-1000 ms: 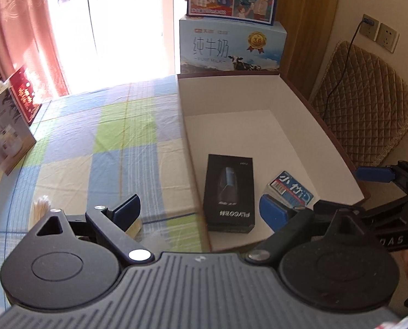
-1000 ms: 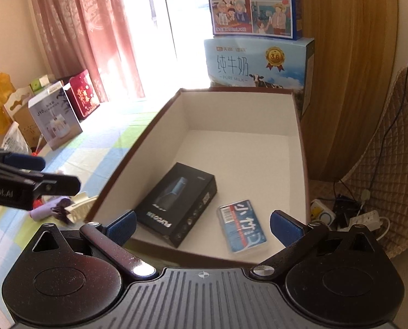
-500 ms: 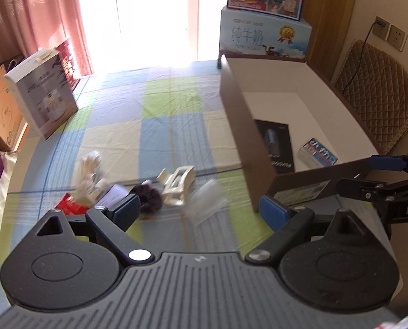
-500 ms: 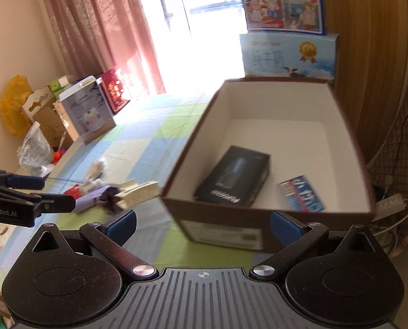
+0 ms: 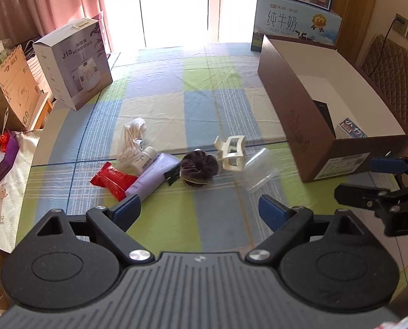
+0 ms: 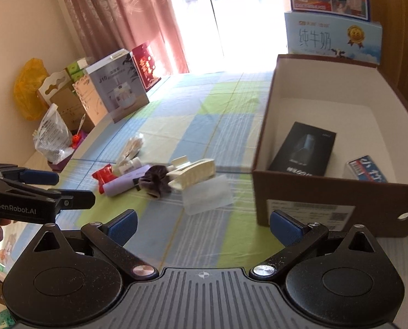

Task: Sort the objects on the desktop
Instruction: 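Move both tools back toward the remaining items on the bed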

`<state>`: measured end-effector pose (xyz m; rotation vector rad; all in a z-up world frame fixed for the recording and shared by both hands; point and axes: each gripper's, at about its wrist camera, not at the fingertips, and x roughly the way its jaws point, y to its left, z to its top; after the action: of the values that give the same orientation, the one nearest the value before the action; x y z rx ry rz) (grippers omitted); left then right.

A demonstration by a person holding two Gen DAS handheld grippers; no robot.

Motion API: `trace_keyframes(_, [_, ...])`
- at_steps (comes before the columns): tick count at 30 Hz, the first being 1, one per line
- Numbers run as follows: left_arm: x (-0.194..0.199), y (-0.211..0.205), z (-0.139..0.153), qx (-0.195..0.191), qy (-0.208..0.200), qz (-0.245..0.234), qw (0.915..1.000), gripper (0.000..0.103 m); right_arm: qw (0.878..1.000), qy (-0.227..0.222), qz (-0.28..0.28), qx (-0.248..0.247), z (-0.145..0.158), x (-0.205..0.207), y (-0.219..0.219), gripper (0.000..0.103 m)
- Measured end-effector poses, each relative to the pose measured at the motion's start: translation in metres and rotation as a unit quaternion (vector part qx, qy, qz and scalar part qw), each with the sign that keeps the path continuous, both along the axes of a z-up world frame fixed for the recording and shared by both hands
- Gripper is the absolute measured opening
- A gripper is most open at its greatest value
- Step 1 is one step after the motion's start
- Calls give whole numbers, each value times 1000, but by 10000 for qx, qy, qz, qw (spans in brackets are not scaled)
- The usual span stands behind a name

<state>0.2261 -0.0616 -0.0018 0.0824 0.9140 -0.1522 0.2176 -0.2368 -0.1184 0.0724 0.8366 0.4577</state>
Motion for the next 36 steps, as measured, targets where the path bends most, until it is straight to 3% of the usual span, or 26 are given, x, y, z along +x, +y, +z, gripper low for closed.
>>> trace_keyframes(5, [6,16,-10,15,18,-17,10000,88,9999,-32,-110,-85,-14,4,20,98])
trace_keyframes(10, [16,23,-25,59,41,-143,9999,84,9992,-68,-342,-183,-31,12,34,86])
trace_keyframes(15, [31,22,-44,79,54,-346,9994,76,9977,-166,-529,-380,-50,21,45,81])
trace_keyframes(20, [50,18,-63,249,-1,-626,9977,66,9957,-315,-632,-594,-64,31,56,81])
trace_keyframes(29, [79,15,-85,365,64,-1016,9941,62,9921,-380,-962,-712,-84,49,67,81])
trace_keyframes(32, [85,13,-89,450,76,-1121,9926,55,9908,-387,-1016,-807,-91,54,71,81])
trace_keyframes(36, [92,16,-92,401,156,-1195,9919,54,9878,-545,-1067,-995,-99,59,78,86])
